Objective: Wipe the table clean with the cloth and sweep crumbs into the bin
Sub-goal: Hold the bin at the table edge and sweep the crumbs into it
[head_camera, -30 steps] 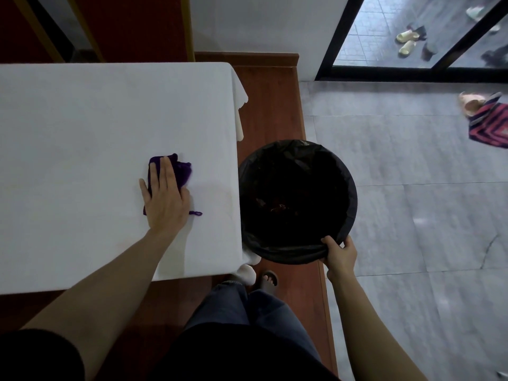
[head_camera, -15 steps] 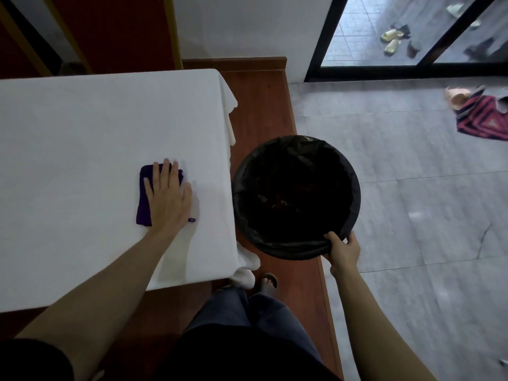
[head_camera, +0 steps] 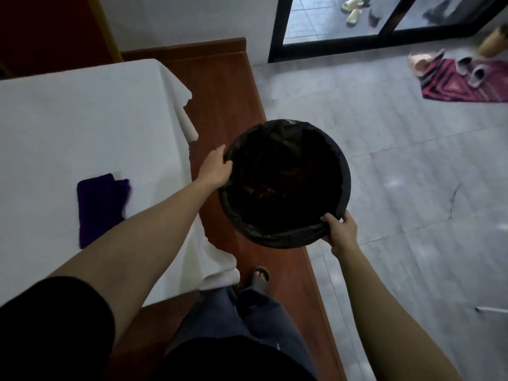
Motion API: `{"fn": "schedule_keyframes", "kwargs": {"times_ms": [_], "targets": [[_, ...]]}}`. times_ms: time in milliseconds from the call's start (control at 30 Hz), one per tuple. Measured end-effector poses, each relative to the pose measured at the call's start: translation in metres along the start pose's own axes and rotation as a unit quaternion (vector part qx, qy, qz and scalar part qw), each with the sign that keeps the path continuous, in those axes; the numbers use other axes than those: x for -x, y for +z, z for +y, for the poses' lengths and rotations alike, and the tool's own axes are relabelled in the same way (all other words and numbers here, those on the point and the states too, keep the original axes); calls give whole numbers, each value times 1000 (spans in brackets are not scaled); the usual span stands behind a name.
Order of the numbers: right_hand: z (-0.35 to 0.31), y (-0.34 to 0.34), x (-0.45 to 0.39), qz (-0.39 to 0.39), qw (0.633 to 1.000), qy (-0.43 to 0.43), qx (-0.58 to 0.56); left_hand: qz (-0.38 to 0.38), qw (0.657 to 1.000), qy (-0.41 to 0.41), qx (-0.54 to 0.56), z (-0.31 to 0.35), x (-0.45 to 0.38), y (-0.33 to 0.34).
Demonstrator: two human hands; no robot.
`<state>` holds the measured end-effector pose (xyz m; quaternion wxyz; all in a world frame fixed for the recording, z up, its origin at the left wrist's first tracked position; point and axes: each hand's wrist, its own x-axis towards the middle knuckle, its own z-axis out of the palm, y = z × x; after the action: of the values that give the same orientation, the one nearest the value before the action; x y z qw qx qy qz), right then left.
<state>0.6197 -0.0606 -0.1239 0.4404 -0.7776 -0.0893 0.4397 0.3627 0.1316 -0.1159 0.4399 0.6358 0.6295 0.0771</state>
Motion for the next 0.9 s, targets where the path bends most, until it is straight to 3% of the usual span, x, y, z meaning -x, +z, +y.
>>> {"fn": "schedule_keyframes", "kwargs": {"times_ms": [200,400,900], "targets": [[18,-9,-45,-16,1000,18,14,18,996,-84,-36,-13,-41,39],[58,5,-111,-29,999,29,31,20,995,-94,5,-39,-88,85],[208,54,-265,-41,997,49,46,35,989,-143,-24,-155,-193,213]]}}
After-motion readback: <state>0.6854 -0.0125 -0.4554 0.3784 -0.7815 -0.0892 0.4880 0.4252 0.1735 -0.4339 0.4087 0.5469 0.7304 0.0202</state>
